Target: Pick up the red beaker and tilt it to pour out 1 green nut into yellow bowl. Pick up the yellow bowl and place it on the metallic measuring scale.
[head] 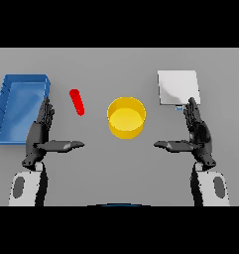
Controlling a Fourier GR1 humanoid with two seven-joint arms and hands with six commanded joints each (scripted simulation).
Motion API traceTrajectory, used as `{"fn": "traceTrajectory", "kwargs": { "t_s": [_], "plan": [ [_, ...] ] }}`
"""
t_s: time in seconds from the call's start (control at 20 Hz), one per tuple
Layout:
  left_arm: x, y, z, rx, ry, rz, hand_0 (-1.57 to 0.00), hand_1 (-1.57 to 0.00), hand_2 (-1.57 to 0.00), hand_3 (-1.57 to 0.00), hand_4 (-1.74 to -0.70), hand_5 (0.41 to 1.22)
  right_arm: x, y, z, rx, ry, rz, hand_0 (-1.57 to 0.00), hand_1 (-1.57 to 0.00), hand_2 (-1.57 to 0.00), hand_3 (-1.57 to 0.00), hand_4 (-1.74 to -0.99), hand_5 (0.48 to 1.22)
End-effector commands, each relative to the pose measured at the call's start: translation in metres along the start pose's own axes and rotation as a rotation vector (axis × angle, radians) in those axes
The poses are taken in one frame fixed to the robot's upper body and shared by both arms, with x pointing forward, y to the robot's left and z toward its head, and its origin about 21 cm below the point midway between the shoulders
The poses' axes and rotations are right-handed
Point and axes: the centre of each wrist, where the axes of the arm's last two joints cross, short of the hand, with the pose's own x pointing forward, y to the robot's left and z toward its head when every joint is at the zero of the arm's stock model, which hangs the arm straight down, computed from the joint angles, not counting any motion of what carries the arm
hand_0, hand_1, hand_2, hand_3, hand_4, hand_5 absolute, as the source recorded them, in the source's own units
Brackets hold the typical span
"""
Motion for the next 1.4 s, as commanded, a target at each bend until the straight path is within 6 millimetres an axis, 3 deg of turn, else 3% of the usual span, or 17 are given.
{"fn": "traceTrajectory", "kwargs": {
  "t_s": [0.0,0.25,0.35,0.5,0.8,1.15,1.35],
  "plan": [
    [0.000,-0.001,0.000,0.000,0.000,0.001,0.00,0.00,0.00,0.00,-1.20,0.677,0.000,0.001,0.000,-0.001,0.001,-0.001,0.00,0.00,0.00,0.00,-1.177,0.572],
    [0.002,-0.006,-0.002,-0.004,0.005,0.003,0.00,0.00,0.00,0.00,-1.20,0.677,-0.002,0.005,-0.002,0.006,0.005,-0.001,0.00,0.00,0.00,0.00,-1.177,0.572],
    [0.008,-0.005,0.012,-0.063,-0.052,-0.095,0.00,0.00,0.00,0.00,-1.20,0.677,0.005,-0.001,0.004,0.026,-0.054,0.180,0.00,0.00,0.00,0.00,-1.178,0.573],
    [0.017,-0.008,0.019,-0.076,-0.053,-0.136,0.00,0.00,0.00,0.00,-1.20,0.672,0.013,0.002,0.007,0.046,-0.071,0.239,0.00,0.00,0.00,0.00,-1.193,0.582],
    [0.016,-0.012,0.019,-0.090,-0.012,-0.162,0.00,0.00,0.00,0.00,-1.17,0.652,0.011,0.000,0.013,0.078,-0.079,0.186,0.00,0.00,0.00,0.00,-1.261,0.604],
    [-0.002,-0.017,-0.015,-0.086,0.043,-0.184,0.00,0.00,0.00,0.00,-1.21,0.664,0.012,-0.006,0.008,0.103,-0.103,0.181,0.00,0.00,0.00,0.00,-1.295,0.623],
    [-0.002,-0.020,-0.047,-0.073,0.037,-0.197,0.00,0.00,0.00,0.00,-1.21,0.651,0.013,-0.004,0.006,0.097,-0.086,0.193,0.00,0.00,0.00,0.00,-1.290,0.617]
  ]
}}
